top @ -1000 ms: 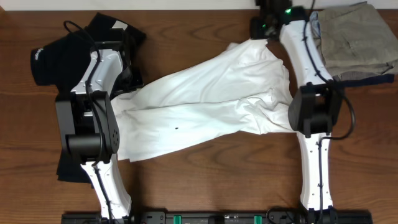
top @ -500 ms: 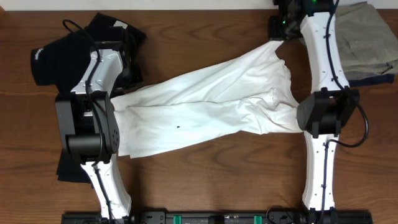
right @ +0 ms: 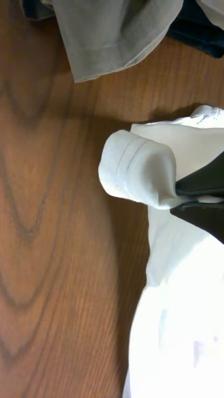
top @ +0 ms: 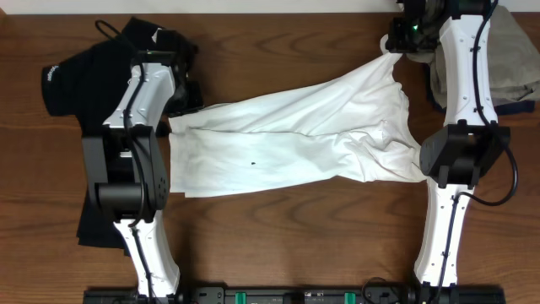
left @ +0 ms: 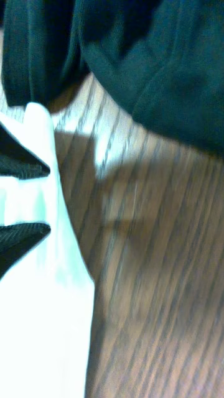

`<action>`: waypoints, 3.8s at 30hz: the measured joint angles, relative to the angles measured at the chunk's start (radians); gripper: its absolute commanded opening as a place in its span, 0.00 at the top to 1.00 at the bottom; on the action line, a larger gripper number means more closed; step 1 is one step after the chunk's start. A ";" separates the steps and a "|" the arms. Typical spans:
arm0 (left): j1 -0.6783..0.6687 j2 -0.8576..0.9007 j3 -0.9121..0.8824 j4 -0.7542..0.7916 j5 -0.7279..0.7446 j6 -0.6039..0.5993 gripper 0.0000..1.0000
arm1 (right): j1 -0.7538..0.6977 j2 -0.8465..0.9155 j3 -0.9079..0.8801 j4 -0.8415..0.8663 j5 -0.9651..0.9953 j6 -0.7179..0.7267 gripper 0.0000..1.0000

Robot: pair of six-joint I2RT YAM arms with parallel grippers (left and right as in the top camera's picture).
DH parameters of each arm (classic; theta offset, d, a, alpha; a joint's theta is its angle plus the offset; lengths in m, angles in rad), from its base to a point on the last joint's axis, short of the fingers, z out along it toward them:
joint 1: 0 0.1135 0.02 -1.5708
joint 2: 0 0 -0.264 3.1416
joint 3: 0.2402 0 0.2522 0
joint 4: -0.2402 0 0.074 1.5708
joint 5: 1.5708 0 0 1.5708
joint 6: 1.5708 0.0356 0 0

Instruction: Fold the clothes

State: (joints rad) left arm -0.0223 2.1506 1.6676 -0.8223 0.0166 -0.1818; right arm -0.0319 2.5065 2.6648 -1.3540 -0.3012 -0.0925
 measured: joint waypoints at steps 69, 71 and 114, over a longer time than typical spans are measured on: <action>-0.013 -0.049 0.073 -0.288 -0.043 0.025 0.94 | 0.002 -0.005 -0.025 -0.340 -0.016 -0.016 0.99; -0.013 -0.049 0.073 -0.303 -0.044 0.026 0.94 | 0.002 -0.008 -0.059 -0.341 -0.015 -0.014 0.99; -0.012 -0.133 -0.070 -0.496 -0.043 0.001 0.25 | 0.025 -0.178 -0.415 -0.290 0.175 0.027 0.06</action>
State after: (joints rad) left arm -0.0345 2.0178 1.5978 -1.3186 -0.0269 -0.1806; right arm -0.0067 2.3287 2.2494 -1.6444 -0.1265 -0.0654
